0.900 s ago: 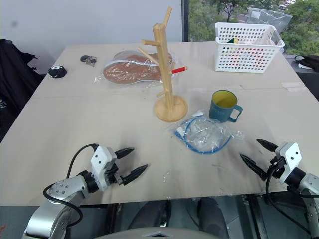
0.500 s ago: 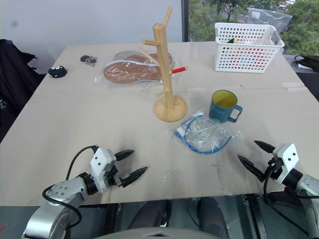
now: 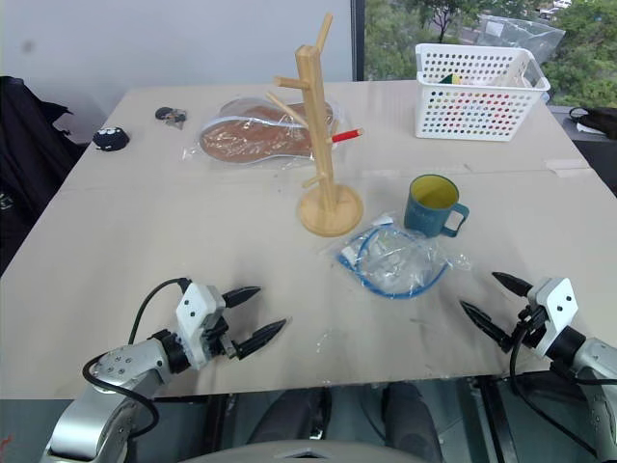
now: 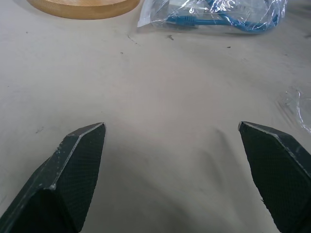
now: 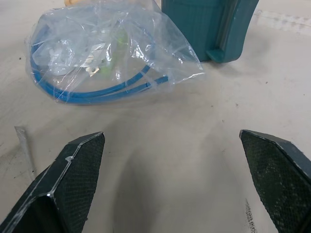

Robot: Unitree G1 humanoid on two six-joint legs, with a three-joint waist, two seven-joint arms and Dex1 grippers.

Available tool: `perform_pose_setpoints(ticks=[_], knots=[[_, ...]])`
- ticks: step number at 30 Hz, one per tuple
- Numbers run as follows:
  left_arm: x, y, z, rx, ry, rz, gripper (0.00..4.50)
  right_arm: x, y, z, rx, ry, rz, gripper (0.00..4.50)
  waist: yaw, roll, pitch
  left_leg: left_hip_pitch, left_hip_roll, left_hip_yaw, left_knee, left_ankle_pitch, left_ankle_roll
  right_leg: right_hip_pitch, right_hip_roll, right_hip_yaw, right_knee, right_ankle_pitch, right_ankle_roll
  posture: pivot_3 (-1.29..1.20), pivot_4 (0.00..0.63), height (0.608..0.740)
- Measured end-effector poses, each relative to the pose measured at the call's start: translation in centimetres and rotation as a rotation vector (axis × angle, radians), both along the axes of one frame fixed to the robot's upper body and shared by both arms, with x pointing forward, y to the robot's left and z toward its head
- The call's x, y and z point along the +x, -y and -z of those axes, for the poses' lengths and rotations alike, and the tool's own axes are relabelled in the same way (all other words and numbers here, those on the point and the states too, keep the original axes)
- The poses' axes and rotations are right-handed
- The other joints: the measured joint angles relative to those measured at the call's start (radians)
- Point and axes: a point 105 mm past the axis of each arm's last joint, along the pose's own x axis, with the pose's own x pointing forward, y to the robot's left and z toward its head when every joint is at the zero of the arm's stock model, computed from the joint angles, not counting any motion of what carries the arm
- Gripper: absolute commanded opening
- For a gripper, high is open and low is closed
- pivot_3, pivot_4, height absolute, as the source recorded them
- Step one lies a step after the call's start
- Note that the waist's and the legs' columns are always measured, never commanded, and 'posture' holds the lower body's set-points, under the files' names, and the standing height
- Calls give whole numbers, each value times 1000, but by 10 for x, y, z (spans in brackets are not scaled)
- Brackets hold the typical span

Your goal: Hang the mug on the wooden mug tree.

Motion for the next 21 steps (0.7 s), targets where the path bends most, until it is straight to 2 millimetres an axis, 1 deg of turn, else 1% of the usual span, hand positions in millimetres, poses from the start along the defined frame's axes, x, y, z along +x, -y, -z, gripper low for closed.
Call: perform_pose_setpoints(ticks=[3, 6, 8, 9, 11, 13, 16, 17, 18, 19, 21], knots=[[2, 2, -6, 2, 13, 33, 4500, 3, -5, -4, 82, -5, 20, 4480, 0, 0, 0, 0, 0, 0, 0, 0, 0, 0, 0, 0, 0, 0, 0, 0, 150, 740], [7, 9, -27, -26, 60, 95, 4500, 8, -11, -6, 177, -56, 39, 4480, 1, 0, 0, -1, 0, -1, 1, 0, 0, 0, 0, -1, 0, 0, 0, 0, 150, 740], [9, 15, -44, -16, 102, 167, 4500, 18, -15, -4, 232, -122, 65, 4480, 0, 0, 0, -1, 0, -1, 1, 0, 0, 0, 0, -1, 0, 0, 0, 0, 150, 740], [9, 19, -50, -17, 112, 203, 4500, 22, -20, 0, 274, -169, 68, 4480, -2, 0, 0, -1, 0, -1, 1, 0, 0, 0, 0, -1, 0, 0, 0, 0, 150, 740], [8, 23, -58, -29, 118, 242, 4500, 26, -30, 5, 345, -239, 54, 4480, -4, 0, 0, -2, 0, -1, 1, 0, 0, -1, 0, -1, 0, 0, -1, 0, 150, 740], [5, 26, -62, -45, 103, 277, 4500, 30, -40, 1, 418, -280, 12, 4480, -7, 0, 0, -3, 0, -1, 1, 0, 0, -2, 1, 0, 0, 0, 0, 0, 150, 740], [0, 32, -73, -44, 94, 356, 4500, 39, -81, -5, 528, -394, -146, 4480, -16, 0, 1, -3, 0, -2, 1, 0, 0, -2, 1, -1, 0, 0, -1, 0, 150, 740], [-2, 34, -77, -39, 102, 380, 4500, 42, -93, -8, 554, -413, -188, 4480, -19, 0, 1, -4, 0, -2, 1, 0, 0, -2, 1, -1, 0, 0, 0, 0, 150, 740], [-3, 34, -79, -42, 108, 392, 4500, 44, -100, -9, 570, -429, -208, 4480, -20, 0, 1, -4, 0, -2, 1, 0, 0, -2, 1, -1, 0, 0, 0, 0, 150, 740], [-4, 35, -84, -48, 116, 412, 4500, 50, -114, -13, 590, -468, -254, 4480, -23, 0, 1, -4, 0, -2, 1, 0, 0, -3, 1, -2, 0, 1, 0, 0, 150, 740], [-6, 34, -88, -44, 119, 425, 4500, 51, -121, -16, 593, -496, -288, 4480, -23, 0, 1, -7, 0, -3, 2, 0, 0, -5, 1, -3, 0, 2, 3, 0, 150, 740]])
